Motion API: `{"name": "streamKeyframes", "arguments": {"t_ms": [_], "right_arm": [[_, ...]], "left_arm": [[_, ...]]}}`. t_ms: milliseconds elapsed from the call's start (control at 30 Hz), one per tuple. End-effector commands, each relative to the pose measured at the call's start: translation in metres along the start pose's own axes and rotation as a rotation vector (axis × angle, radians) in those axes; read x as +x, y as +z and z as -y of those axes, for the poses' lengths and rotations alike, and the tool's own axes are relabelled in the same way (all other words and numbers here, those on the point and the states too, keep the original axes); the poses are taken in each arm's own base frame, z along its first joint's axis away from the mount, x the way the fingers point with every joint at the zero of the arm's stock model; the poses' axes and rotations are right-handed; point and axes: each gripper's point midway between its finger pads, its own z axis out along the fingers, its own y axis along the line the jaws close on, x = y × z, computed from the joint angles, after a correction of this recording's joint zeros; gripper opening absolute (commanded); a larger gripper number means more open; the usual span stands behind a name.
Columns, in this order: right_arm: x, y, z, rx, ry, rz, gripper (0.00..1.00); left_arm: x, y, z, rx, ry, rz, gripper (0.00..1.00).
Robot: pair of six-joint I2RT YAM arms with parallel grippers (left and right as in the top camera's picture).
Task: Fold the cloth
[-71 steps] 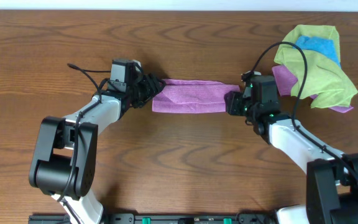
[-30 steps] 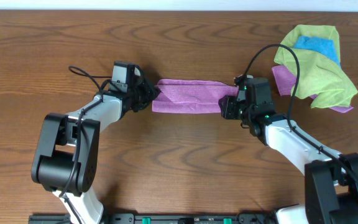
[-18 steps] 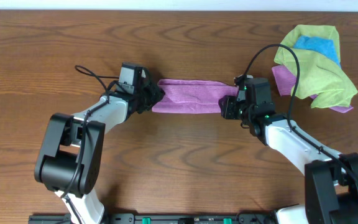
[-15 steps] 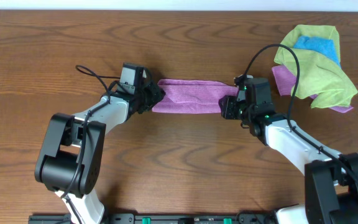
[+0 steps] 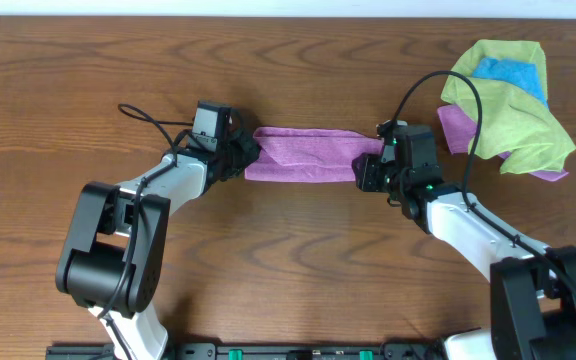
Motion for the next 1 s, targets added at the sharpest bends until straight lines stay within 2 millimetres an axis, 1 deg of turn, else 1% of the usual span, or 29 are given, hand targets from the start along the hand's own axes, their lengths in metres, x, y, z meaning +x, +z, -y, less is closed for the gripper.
{"name": "streamKeyframes", "arguments": {"t_ms": [0, 133, 233, 300, 367, 433, 500, 533, 567, 667, 767, 967], "right_arm": [[-0.007, -0.004, -0.01, -0.024, -0.002, 0.019, 0.43], [-0.007, -0.004, -0.012, -0.036, -0.002, 0.014, 0.43], [-0.007, -0.004, -0.012, -0.038, -0.002, 0.014, 0.43], [-0.006, -0.004, -0.012, -0.038, -0.002, 0.013, 0.43], [-0.006, -0.004, -0.012, -0.04, -0.002, 0.012, 0.42], [-0.006, -0.004, -0.012, -0.041, -0.002, 0.012, 0.42], [-0.006, -0.004, -0.012, -0.041, -0.002, 0.012, 0.42], [-0.006, -0.004, -0.012, -0.041, -0.002, 0.012, 0.42], [-0.006, -0.004, -0.012, -0.041, -0.002, 0.012, 0.42], [-0.006, -0.004, -0.012, -0.04, -0.002, 0.012, 0.42], [-0.006, -0.004, -0.012, -0.04, -0.002, 0.011, 0.42], [-0.001, -0.004, -0.011, -0.033, 0.002, -0.007, 0.41]], "left_arm": [[-0.008, 0.002, 0.002, -0.008, 0.018, 0.029, 0.2], [-0.008, 0.003, 0.001, -0.015, 0.022, 0.037, 0.19], [-0.004, 0.011, 0.002, -0.007, 0.004, 0.027, 0.19], [0.0, 0.018, 0.004, 0.016, -0.009, 0.006, 0.15], [0.003, 0.022, 0.003, 0.023, -0.01, -0.011, 0.14], [0.004, 0.022, 0.002, 0.02, -0.011, -0.014, 0.12], [0.003, 0.022, 0.002, 0.023, -0.011, -0.012, 0.09], [0.003, 0.022, 0.002, 0.023, -0.011, -0.012, 0.06], [0.004, 0.022, 0.003, 0.026, -0.011, -0.016, 0.06], [0.005, 0.021, 0.008, 0.053, -0.008, -0.03, 0.06], [0.002, 0.017, 0.012, 0.071, -0.007, -0.025, 0.06], [-0.012, -0.001, 0.026, 0.117, 0.008, 0.008, 0.06]]}}
